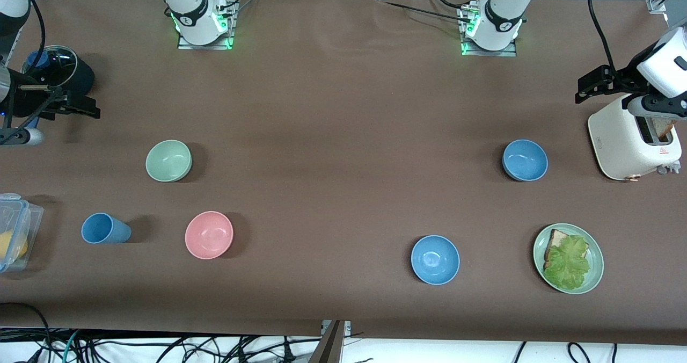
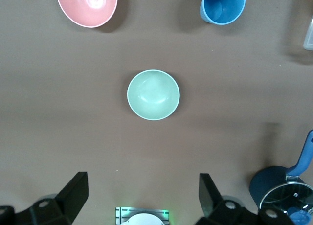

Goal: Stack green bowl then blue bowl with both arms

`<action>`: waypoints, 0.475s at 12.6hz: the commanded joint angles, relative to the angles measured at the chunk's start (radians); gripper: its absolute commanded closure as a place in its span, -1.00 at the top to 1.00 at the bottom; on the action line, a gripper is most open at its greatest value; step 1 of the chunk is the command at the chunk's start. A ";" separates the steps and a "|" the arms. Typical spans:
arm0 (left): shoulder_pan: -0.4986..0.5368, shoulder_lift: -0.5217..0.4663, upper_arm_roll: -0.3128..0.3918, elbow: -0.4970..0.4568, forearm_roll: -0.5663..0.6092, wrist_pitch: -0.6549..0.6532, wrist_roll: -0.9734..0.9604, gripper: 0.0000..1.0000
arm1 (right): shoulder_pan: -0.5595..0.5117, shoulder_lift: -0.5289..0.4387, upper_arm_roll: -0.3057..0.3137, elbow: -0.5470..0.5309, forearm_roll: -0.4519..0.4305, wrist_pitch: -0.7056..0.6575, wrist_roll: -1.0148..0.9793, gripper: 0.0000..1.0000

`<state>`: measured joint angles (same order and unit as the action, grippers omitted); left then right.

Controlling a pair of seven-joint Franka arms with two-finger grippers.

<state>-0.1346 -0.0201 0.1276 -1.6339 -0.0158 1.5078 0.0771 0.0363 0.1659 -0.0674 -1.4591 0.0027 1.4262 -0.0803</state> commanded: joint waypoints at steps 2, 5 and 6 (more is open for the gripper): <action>0.000 0.009 -0.005 0.028 0.016 -0.023 -0.011 1.00 | -0.015 -0.008 0.015 -0.006 0.008 0.016 0.010 0.99; 0.000 0.009 -0.005 0.028 0.016 -0.024 -0.011 1.00 | -0.015 -0.006 0.015 -0.006 0.006 0.020 0.010 0.99; 0.000 0.009 -0.005 0.028 0.016 -0.023 -0.011 1.00 | -0.015 -0.008 0.015 -0.006 0.008 0.020 0.010 0.99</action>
<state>-0.1346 -0.0201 0.1276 -1.6339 -0.0158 1.5078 0.0771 0.0363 0.1659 -0.0667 -1.4591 0.0027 1.4397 -0.0803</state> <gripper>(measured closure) 0.000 0.000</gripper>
